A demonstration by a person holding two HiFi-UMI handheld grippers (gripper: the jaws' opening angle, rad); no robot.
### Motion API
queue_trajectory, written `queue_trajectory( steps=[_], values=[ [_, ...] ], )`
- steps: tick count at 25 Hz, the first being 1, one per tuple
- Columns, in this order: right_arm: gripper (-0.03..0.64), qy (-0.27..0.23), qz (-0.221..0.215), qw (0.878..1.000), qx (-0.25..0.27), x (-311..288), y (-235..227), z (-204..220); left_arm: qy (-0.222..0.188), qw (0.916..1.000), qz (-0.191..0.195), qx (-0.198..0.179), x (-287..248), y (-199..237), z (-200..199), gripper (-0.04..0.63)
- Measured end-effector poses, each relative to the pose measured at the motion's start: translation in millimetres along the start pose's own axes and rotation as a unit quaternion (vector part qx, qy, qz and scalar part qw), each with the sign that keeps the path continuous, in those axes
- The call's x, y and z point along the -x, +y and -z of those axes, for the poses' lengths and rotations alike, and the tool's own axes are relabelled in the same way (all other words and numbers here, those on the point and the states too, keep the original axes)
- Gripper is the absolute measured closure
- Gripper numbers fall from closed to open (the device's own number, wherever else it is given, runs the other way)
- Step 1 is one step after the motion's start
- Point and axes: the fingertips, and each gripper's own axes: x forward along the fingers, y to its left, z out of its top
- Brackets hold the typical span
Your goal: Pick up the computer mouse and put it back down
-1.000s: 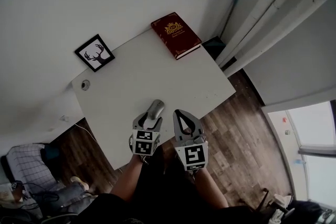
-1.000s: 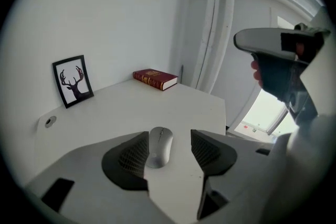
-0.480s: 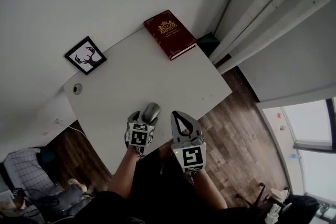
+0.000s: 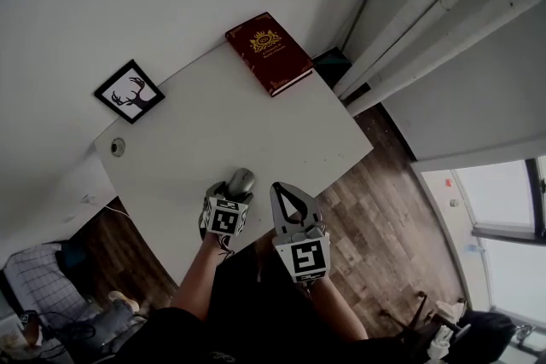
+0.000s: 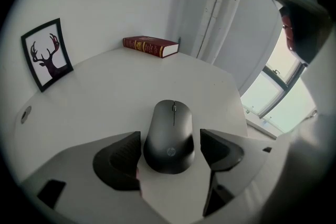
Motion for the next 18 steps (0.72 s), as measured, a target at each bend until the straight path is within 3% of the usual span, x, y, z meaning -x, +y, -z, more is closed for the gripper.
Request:
queue_trajectory(
  steps=[8,13,18],
  values=[
    [0.597,0.000,-0.004,1.000,-0.003,-4.2,-1.8,-6.3,0.008,0.9988,-0.028,-0.040,1.0,-3.1,-0.4,0.242],
    [0.597,-0.005,-0.011,1.000,-0.007,-4.8,0.7,-3.9,0.001,0.9988,-0.033,-0.037,2.5,-0.3,-0.4,0.291],
    [0.597,-0.001,-0.015,1.000,-0.009,-5.8,1.4,-9.0,0.008,0.9987,-0.030,-0.040,2.8,0.3,-0.3,0.296]
  ],
)
